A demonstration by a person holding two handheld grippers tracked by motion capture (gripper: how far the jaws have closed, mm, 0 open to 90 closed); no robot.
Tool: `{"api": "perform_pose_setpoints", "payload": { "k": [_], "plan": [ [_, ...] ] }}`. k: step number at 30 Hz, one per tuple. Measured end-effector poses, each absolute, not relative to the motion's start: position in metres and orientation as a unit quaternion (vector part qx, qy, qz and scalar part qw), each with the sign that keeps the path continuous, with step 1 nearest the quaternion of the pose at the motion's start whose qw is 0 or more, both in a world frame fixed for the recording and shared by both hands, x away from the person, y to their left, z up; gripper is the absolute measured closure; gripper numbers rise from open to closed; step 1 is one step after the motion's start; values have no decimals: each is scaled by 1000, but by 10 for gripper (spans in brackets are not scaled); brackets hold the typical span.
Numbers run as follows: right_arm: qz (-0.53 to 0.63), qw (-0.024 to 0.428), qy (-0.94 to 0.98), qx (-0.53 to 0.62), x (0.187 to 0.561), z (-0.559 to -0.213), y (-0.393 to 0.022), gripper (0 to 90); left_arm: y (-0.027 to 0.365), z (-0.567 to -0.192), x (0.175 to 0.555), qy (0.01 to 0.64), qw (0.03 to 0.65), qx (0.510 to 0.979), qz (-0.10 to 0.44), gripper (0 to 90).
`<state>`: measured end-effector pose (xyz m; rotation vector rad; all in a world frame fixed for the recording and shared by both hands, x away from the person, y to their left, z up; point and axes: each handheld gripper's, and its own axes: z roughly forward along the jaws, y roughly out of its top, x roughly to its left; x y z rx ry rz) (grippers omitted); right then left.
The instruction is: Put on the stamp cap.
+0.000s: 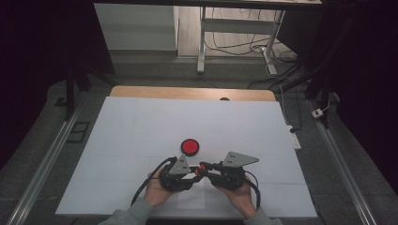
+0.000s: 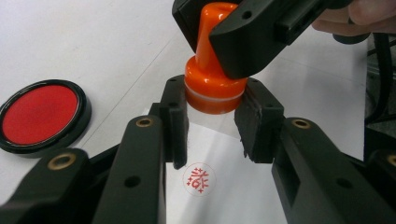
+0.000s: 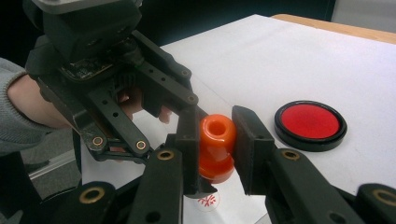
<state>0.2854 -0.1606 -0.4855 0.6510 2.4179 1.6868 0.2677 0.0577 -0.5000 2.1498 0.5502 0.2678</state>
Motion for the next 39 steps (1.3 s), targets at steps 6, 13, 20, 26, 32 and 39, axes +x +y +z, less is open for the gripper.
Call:
{"api": "perform_pose_setpoints", "payload": {
  "k": [6, 13, 20, 26, 32, 39],
  "plan": [
    [559, 60, 798, 217, 285, -485, -161, 728, 58, -500, 267, 220, 438, 864, 112, 652],
    [558, 60, 799, 217, 285, -486, -161, 729, 58, -500, 267, 221, 438, 864, 110, 653],
    [557, 60, 799, 219, 285, -487, -160, 729, 57, -500, 266, 221, 433, 867, 112, 653],
    [559, 59, 798, 219, 285, -487, -160, 730, 57, -499, 266, 221, 433, 866, 113, 653],
    [561, 58, 797, 217, 284, -486, -161, 730, 56, -498, 264, 221, 434, 866, 119, 654],
    [563, 55, 796, 216, 284, -486, -161, 731, 57, -496, 263, 220, 431, 867, 116, 654]
  ]
}}
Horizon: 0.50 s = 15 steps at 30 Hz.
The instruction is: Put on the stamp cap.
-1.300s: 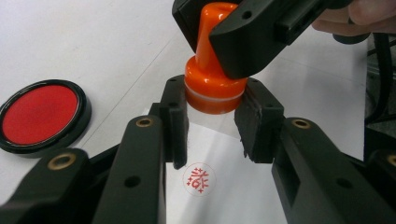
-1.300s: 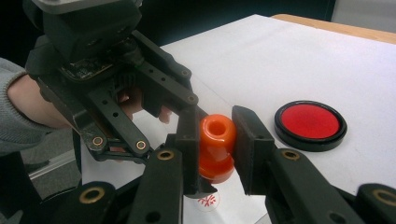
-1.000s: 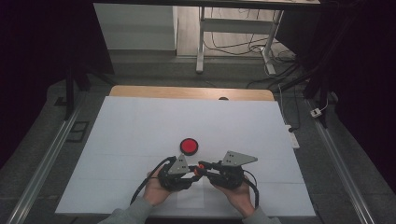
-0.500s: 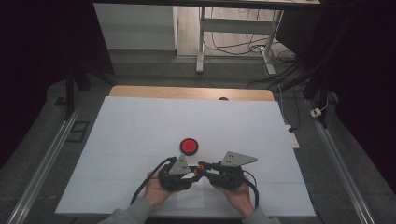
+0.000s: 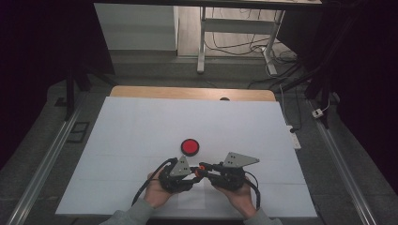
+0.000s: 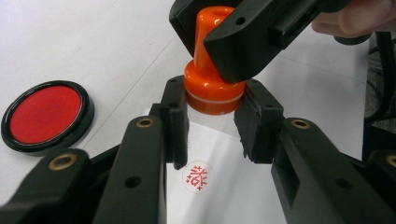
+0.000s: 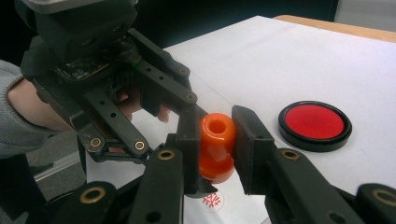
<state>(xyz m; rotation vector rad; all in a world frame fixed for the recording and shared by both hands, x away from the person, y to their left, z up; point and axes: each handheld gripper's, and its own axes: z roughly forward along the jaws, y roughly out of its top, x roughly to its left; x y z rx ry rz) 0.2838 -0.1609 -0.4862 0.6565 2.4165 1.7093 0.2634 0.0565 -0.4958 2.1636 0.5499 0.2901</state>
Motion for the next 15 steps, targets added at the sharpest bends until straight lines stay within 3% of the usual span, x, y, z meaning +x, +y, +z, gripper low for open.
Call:
{"api": "perform_pose_setpoints", "payload": {
  "k": [15],
  "plan": [
    [568, 60, 793, 212, 282, -489, -160, 731, 58, -495, 264, 220, 427, 870, 111, 652]
  ]
}}
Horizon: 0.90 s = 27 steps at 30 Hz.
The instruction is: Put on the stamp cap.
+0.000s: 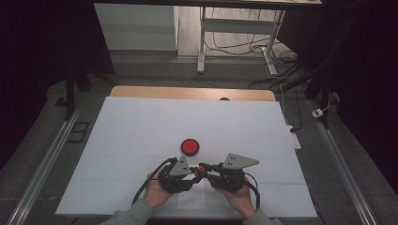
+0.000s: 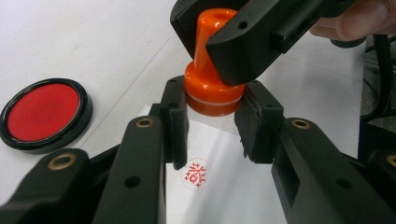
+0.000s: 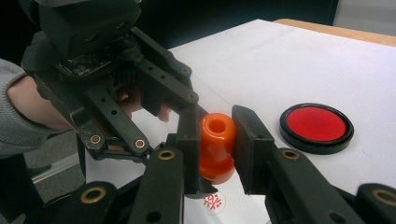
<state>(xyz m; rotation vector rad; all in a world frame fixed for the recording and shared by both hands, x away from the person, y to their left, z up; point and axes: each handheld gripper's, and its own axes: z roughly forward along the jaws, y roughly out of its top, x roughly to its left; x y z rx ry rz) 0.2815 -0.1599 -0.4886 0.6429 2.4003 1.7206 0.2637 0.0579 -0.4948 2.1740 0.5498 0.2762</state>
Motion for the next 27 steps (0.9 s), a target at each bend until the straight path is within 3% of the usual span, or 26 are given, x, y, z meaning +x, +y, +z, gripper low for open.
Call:
{"api": "perform_pose_setpoints", "payload": {
  "k": [21, 27],
  "plan": [
    [575, 65, 788, 212, 282, -491, -160, 728, 58, -497, 266, 230, 429, 867, 106, 632],
    [575, 67, 787, 211, 282, -490, -161, 728, 57, -498, 267, 231, 427, 868, 106, 590]
  ]
}}
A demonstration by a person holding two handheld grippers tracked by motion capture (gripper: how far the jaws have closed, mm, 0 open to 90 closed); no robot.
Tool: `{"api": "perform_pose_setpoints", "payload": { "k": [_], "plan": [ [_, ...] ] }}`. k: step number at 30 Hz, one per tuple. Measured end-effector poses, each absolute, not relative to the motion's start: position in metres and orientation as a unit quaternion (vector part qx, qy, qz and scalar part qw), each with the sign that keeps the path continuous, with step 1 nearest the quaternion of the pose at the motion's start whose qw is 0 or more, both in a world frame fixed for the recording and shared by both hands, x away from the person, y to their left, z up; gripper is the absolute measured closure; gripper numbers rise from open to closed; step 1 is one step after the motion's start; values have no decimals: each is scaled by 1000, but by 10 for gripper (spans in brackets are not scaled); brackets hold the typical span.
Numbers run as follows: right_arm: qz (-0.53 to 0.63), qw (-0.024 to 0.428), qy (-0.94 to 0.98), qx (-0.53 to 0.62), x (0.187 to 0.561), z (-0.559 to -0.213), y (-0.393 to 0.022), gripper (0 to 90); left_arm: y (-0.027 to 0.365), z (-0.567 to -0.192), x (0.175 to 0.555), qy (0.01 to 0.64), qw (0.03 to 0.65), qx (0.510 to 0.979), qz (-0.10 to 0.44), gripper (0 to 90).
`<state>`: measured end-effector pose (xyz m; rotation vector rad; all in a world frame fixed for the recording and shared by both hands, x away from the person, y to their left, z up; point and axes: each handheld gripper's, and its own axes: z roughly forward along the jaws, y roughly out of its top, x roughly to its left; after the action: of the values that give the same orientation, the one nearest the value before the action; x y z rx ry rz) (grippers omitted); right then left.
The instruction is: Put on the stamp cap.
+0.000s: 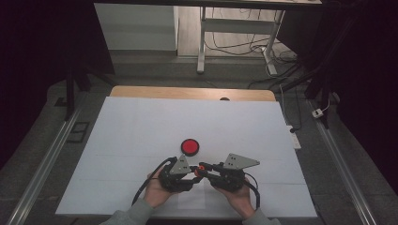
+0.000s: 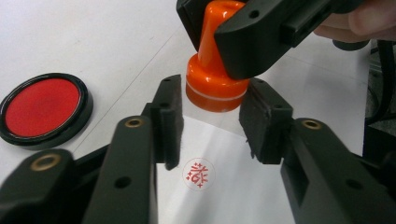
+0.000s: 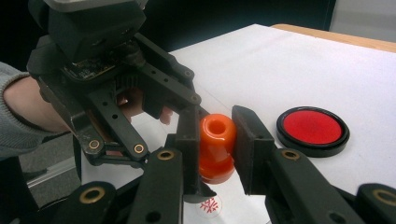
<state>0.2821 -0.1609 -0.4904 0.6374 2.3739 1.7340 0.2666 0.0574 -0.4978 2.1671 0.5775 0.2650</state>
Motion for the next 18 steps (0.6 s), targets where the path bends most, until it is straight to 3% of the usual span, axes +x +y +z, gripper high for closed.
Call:
{"api": "perform_pose_setpoints", "payload": {
  "k": [8, 18],
  "plan": [
    [577, 69, 786, 211, 282, -489, -161, 728, 57, -499, 267, 234, 427, 867, 107, 472],
    [580, 73, 782, 217, 283, -488, -165, 728, 61, -495, 264, 247, 433, 859, 113, 261]
  ]
}}
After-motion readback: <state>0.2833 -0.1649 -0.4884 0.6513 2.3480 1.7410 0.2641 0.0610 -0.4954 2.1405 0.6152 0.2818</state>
